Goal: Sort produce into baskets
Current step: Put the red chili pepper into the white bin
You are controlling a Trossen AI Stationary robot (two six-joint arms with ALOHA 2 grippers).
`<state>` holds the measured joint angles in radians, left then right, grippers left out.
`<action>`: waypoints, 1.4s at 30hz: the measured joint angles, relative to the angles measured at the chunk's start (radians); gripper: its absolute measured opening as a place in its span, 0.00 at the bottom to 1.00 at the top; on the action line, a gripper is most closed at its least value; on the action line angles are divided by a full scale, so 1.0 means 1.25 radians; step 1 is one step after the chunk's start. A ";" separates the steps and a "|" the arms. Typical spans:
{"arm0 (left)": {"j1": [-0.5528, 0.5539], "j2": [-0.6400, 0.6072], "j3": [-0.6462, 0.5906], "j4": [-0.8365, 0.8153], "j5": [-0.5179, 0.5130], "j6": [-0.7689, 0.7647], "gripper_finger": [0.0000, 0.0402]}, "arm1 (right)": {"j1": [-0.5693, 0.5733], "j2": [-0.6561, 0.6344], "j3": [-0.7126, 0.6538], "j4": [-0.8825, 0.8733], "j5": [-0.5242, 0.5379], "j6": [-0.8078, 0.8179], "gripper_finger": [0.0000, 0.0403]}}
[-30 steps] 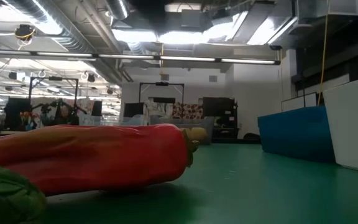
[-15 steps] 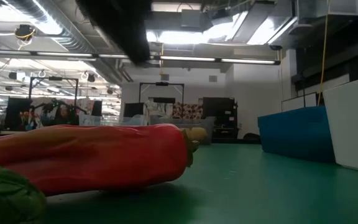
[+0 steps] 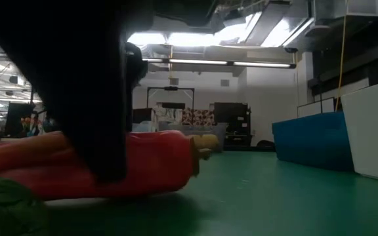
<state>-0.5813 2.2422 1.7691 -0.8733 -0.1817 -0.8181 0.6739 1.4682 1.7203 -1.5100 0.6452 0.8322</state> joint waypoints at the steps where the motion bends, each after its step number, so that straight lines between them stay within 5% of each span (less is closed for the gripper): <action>1: 0.001 0.006 0.000 0.002 0.005 0.013 0.58 | 0.000 0.001 0.000 -0.001 0.000 0.000 0.57; 8: 0.033 0.014 -0.022 0.024 0.031 0.063 0.55 | 0.000 0.004 0.000 -0.004 -0.001 0.000 0.57; 19: 0.091 0.005 -0.036 0.078 0.007 0.190 0.29 | 0.000 0.004 0.000 -0.007 -0.022 0.000 0.57; 34: 0.195 -0.009 0.080 0.159 -0.103 0.496 0.31 | 0.000 0.004 0.000 -0.008 -0.037 0.000 0.57; 42: 0.209 -0.010 0.095 0.461 -0.086 0.798 0.32 | 0.000 0.004 0.000 -0.008 -0.037 0.000 0.57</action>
<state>-0.3203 2.2292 1.8874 -0.2965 -0.2895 0.1794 0.6739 1.4731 1.7203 -1.5195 0.5987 0.8322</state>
